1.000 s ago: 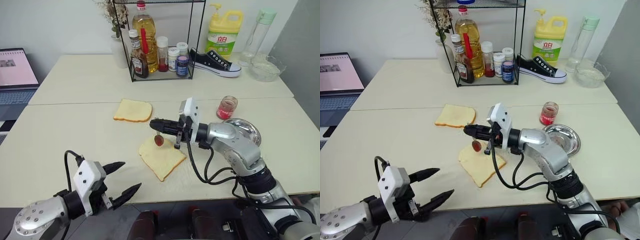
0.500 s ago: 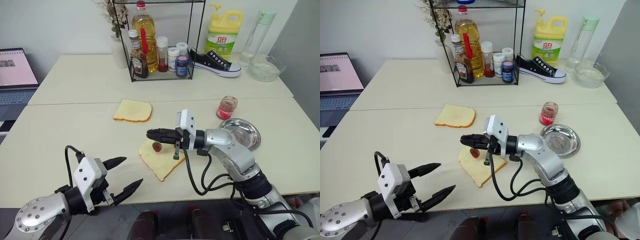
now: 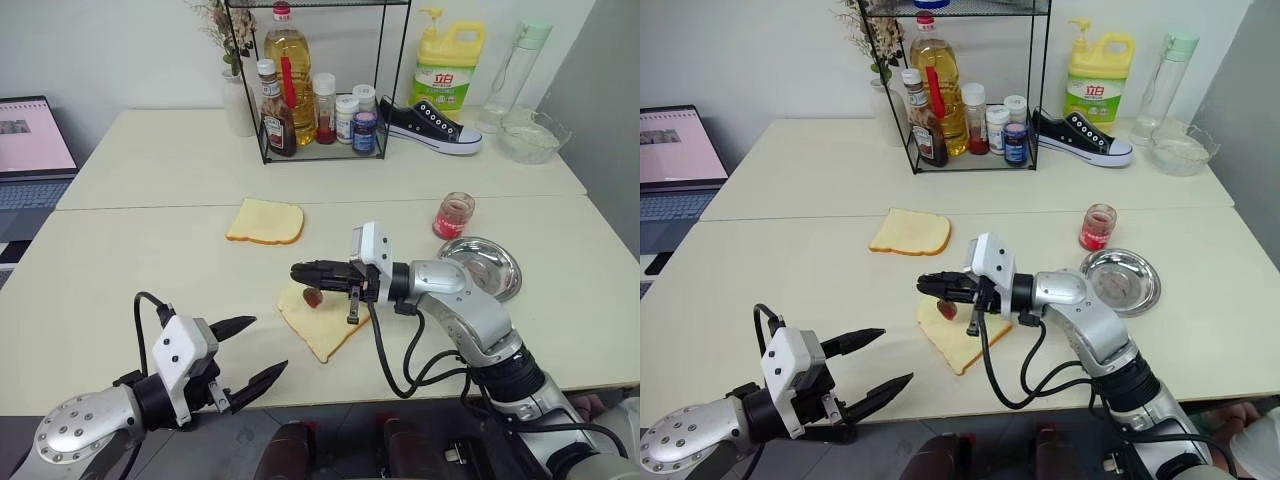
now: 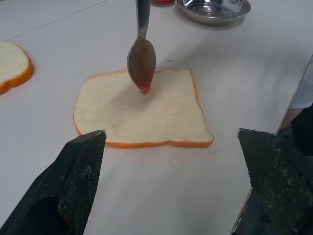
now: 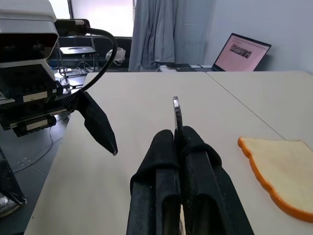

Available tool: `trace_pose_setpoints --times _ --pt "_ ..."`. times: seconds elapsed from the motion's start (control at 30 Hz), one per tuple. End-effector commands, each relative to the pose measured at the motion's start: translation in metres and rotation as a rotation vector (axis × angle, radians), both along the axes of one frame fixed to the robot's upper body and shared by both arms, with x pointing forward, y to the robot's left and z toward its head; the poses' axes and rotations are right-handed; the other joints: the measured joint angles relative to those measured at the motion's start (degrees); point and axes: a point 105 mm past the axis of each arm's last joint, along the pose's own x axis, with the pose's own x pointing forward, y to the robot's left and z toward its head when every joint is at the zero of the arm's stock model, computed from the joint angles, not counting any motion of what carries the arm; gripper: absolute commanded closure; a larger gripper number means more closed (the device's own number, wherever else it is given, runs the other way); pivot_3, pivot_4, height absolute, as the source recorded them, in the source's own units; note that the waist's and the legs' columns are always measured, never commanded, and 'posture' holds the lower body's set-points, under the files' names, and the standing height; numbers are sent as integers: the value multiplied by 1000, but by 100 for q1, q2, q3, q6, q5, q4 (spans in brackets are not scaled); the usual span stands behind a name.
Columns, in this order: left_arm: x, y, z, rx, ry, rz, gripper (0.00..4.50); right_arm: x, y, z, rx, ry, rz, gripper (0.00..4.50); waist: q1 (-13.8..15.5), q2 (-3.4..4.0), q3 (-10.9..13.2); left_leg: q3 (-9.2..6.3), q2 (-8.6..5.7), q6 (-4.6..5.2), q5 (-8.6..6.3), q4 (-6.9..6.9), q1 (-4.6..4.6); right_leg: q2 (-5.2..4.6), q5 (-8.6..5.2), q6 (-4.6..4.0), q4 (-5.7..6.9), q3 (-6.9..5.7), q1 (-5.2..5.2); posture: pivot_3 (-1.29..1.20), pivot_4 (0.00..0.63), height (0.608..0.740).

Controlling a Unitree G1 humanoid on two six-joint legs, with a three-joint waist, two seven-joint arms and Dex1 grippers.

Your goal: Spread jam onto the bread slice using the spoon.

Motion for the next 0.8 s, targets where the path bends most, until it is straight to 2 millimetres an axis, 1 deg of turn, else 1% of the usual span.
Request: trace_pose_setpoints --times 0.03,0.33,0.43,0.57,0.8 --pt "-2 -4 5 -4 -17 -16 0 -6 -1 15 40 -41 20 4463 0 0 0 0 0 0 0 0 0 0 0 0 0 0 0 0 150 740" --pt "-2 -4 5 -3 -12 -16 0 -5 -2 20 47 -46 19 4463 0 0 0 0 0 0 0 0 0 0 0 0 0 0 0 0 150 740" --pt "-1 -3 5 0 -10 -18 0 -1 -6 24 64 -17 8 4463 1 0 0 0 0 0 0 0 0 0 0 0 0 0 0 0 150 740" --pt "-2 -1 5 1 -7 -16 0 4 -12 22 69 33 -7 4463 0 0 0 0 0 0 0 0 0 0 0 0 0 0 0 0 150 740" --pt "-7 6 3 -45 40 13 0 19 -13 19 174 299 -62 4463 -5 0 0 0 1 0 0 -1 0 -1 0 -1 0 2 0 0 150 740"
